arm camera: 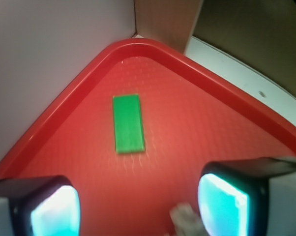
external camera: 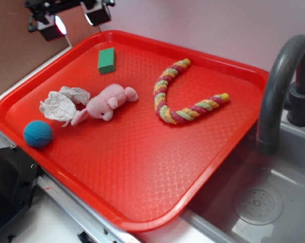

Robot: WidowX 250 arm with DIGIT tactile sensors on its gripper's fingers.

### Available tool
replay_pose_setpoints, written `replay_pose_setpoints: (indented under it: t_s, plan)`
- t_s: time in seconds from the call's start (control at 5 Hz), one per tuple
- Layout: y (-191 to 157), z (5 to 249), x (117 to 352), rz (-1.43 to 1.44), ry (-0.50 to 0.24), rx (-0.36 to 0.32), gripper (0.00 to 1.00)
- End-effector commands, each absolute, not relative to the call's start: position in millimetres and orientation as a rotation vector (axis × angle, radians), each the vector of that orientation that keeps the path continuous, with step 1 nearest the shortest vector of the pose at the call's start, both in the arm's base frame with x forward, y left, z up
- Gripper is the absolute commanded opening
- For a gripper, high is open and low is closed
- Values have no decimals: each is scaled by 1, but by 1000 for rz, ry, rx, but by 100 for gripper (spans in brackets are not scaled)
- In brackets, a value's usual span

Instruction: Grab the green block.

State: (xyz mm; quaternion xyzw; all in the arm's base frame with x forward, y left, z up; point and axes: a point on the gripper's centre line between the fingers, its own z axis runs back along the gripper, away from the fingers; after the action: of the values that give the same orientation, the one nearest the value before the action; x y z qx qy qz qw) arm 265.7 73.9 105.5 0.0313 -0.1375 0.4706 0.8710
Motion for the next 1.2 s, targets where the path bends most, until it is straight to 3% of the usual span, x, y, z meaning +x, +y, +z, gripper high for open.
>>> replay_pose_setpoints:
  t_s: [0.0, 0.2, 0.6, 0.8, 1.0]
  plan:
    - [106, 82, 287, 1019, -355, 122, 100]
    - [107, 63, 292, 1004, -337, 125, 100]
    - [109, 29, 296, 962, -319, 61, 100]
    - [109, 22, 293, 972, -314, 66, 100]
    - [108, 16, 290, 968, -307, 57, 0]
